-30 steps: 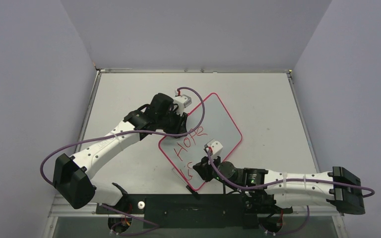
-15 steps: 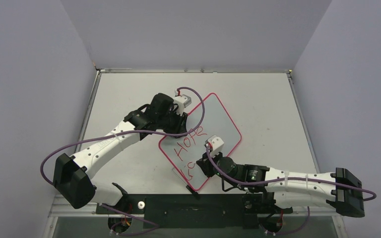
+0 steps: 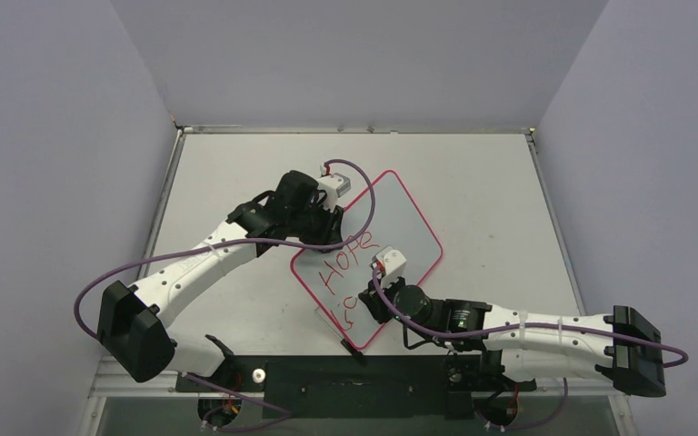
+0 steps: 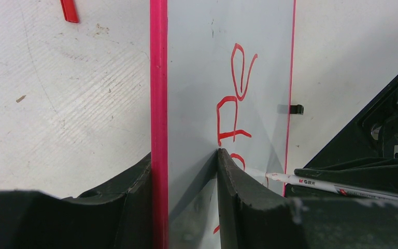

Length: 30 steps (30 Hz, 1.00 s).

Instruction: Write a sentence on the whiteboard

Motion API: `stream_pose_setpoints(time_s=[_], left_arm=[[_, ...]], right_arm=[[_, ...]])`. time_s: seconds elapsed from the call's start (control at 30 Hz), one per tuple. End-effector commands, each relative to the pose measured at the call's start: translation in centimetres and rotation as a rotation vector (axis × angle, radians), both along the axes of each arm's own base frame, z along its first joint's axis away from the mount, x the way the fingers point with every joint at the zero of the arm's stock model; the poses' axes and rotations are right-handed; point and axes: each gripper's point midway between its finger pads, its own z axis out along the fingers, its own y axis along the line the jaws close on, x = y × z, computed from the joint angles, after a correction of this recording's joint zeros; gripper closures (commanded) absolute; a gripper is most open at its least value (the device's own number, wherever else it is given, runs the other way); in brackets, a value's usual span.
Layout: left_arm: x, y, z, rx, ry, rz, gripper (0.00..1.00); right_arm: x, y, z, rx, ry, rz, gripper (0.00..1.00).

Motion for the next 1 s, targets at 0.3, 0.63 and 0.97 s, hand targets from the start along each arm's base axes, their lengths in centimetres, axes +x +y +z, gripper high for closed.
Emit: stream_pose_setpoints(time_s=[0.3,0.63,0.97], left_arm=[[0.7,4.8,-4.2,0.305,-0.039,0.018,1.0],[0.7,4.8,-4.2,0.303,-0.039,0.017,1.0],[0.7,4.7,-4.1,0.303,-0.04,0.015,1.0]], right_arm=[[0.8,1.5,3.0,0.073,-0.044,0.003,1.0],[0.4,0.9,1.5,0.047,-0.016,0.003,1.0],[-1.2,-0.6,-1.2,0.011,0.058,0.024,1.0]])
